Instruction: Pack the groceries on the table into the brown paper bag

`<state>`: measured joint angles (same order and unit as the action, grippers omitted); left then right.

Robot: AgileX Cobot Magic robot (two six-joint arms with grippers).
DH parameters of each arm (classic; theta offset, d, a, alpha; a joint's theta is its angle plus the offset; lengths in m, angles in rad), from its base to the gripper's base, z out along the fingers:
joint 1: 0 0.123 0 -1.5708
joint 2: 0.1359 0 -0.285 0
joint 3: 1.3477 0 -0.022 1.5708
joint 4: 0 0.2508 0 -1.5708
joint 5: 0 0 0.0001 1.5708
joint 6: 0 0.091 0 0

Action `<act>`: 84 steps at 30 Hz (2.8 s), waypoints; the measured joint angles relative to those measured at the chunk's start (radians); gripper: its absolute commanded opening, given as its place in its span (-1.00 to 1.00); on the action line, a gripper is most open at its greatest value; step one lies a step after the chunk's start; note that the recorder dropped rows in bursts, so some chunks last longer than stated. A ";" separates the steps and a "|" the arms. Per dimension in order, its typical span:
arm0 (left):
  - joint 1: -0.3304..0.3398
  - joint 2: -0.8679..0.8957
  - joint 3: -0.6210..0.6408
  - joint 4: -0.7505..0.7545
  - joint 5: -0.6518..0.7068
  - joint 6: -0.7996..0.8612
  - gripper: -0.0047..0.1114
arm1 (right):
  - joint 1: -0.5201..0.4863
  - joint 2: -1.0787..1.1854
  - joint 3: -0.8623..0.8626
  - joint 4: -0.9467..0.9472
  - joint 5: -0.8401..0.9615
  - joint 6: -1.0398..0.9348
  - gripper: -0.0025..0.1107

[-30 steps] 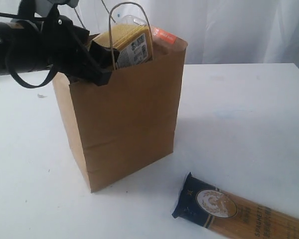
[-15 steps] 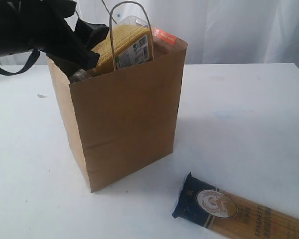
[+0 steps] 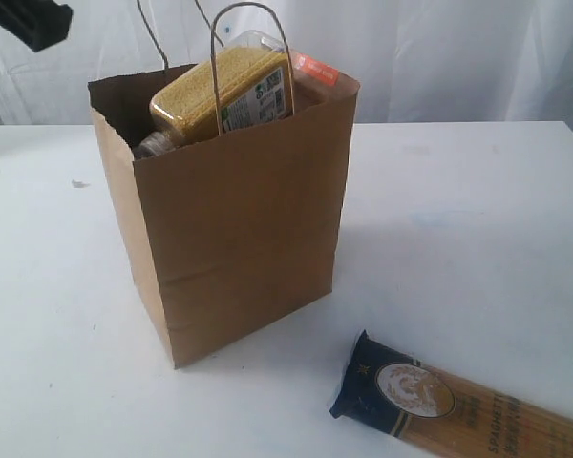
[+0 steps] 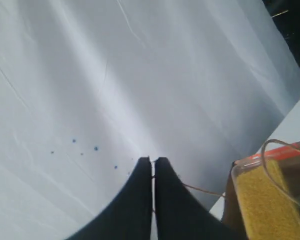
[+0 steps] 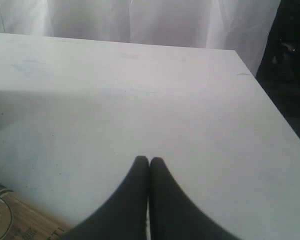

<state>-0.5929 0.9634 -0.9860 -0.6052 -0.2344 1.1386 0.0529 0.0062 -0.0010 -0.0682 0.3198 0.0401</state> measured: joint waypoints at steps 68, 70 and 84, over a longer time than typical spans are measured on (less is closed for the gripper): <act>0.691 -0.948 0.779 0.109 0.347 -0.636 -0.92 | 0.000 0.000 0.000 0.000 0.000 0.000 -0.96; 0.731 -0.955 0.810 0.268 0.466 -0.956 -0.92 | 0.000 0.000 0.000 0.000 0.000 0.000 -0.96; 0.776 -0.961 0.971 0.343 0.616 -1.022 -0.92 | 0.000 0.000 0.000 0.000 0.000 0.000 -0.96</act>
<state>0.1833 0.0022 -0.0152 -0.2620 0.3812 0.1168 0.0529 0.0062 -0.0010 -0.0682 0.3198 0.0401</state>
